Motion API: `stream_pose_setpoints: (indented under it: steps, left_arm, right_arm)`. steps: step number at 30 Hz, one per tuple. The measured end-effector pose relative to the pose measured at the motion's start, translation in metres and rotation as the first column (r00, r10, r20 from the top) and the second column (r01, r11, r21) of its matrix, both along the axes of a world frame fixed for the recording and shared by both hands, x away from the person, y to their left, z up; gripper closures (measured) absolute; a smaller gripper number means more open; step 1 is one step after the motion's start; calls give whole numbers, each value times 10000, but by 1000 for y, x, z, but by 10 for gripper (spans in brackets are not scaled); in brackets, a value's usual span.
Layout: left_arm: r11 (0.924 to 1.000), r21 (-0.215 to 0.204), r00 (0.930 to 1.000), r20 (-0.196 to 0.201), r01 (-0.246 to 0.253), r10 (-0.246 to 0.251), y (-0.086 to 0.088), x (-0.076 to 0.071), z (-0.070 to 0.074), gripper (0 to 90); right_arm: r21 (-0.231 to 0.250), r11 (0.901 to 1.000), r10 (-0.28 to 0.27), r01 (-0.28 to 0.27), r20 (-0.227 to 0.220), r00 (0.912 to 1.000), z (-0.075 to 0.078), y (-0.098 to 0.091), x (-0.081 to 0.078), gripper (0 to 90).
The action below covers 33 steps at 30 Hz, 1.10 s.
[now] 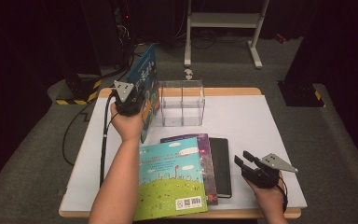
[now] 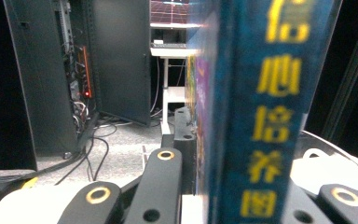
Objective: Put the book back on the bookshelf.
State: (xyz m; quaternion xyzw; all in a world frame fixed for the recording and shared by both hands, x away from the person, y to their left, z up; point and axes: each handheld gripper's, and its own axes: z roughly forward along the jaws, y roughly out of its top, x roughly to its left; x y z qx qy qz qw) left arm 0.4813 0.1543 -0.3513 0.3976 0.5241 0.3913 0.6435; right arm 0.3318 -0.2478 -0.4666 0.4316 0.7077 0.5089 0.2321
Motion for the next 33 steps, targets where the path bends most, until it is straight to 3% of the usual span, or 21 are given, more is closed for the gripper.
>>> stream_pose_setpoints:
  steps: [9,13,22,33]
  left_arm:
    - [10000,-22,10000,21,0,1,-1,2,-4,829]
    - [9999,-105,10000,33,-32,32,0,-3,-7,826]
    - [10000,62,9997,-249,44,-42,3,-17,-14,820]
    - [9996,268,9992,-389,83,-73,3,-25,-18,810]
  right_arm:
    - [-64,10000,55,-55,-13,10000,-1,1,0,543]
    - [-31,10000,52,-51,14,10000,0,1,-1,543]
    - [-109,9998,166,-166,-37,9999,-1,4,-2,543]
    - [-147,9996,251,-254,-156,9996,-4,7,-1,540]
